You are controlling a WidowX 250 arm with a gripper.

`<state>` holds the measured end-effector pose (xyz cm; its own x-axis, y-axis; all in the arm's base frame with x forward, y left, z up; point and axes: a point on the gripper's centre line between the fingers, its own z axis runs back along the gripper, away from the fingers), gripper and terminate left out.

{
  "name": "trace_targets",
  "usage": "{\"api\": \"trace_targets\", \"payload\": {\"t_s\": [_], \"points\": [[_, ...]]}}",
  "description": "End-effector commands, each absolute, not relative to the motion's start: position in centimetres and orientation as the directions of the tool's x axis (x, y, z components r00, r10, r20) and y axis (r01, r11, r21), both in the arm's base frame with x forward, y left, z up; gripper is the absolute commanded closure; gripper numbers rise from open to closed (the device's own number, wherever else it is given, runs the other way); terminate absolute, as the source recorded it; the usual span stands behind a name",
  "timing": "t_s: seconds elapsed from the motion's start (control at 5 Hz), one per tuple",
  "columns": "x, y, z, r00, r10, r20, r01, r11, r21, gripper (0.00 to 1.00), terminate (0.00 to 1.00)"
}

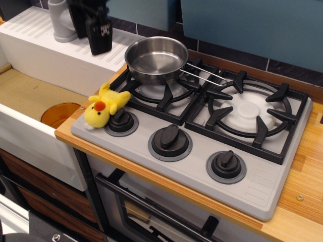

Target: Put stuffedduck in pan

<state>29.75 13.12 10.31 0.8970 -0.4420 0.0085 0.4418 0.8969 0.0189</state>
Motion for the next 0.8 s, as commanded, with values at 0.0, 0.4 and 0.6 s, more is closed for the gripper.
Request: {"api": "trace_targets", "payload": {"t_s": [0.0, 0.4, 0.6], "points": [[28.0, 12.5, 10.6, 0.900, -0.425, 0.099, 0.415, 0.904, 0.103, 0.00, 0.00], [26.1, 11.0, 9.0, 0.896, -0.429, 0.110, 0.414, 0.900, 0.137, 0.00, 0.00], [25.8, 10.7, 7.6, 0.893, -0.430, 0.135, 0.413, 0.901, 0.136, 0.00, 0.00]]}}
